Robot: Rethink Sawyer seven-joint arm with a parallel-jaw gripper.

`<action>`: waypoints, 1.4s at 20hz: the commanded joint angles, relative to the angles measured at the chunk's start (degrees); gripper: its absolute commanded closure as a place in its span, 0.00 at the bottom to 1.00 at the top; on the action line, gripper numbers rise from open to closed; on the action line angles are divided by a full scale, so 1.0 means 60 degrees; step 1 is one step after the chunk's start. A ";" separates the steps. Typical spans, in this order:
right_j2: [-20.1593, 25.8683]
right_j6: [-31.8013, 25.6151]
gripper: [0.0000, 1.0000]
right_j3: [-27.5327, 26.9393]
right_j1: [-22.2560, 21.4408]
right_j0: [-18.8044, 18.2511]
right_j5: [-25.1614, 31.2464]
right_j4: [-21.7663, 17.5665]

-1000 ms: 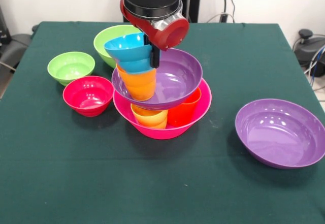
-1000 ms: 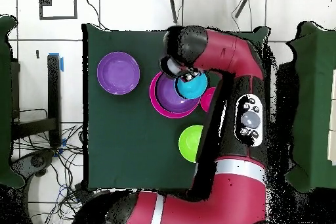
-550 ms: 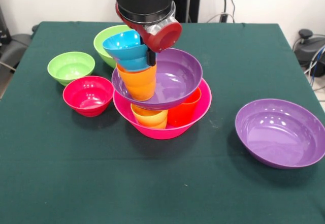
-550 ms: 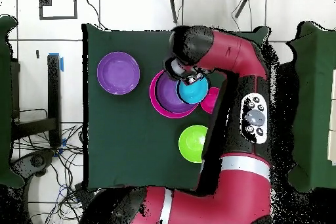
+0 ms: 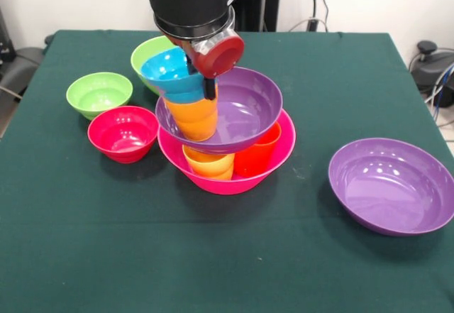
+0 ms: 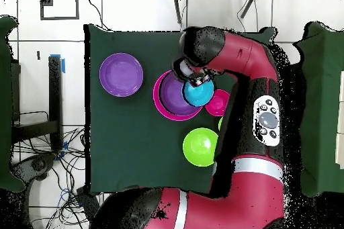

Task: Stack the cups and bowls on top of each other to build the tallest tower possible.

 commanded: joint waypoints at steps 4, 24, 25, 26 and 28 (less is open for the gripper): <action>0.1154 -0.1645 0.00 0.0256 0.0326 -0.0047 0.0145 -0.0398; 0.0541 -0.1214 0.00 0.0405 -0.0517 0.0595 0.0406 -0.1088; 0.0512 -0.1205 0.00 0.0419 -0.0557 0.0627 0.0400 -0.1137; 0.0501 -0.1190 0.00 0.0477 -0.0593 0.0652 0.0372 -0.1168; 0.0489 -0.1160 0.00 0.0532 -0.0632 0.0687 0.0334 -0.1222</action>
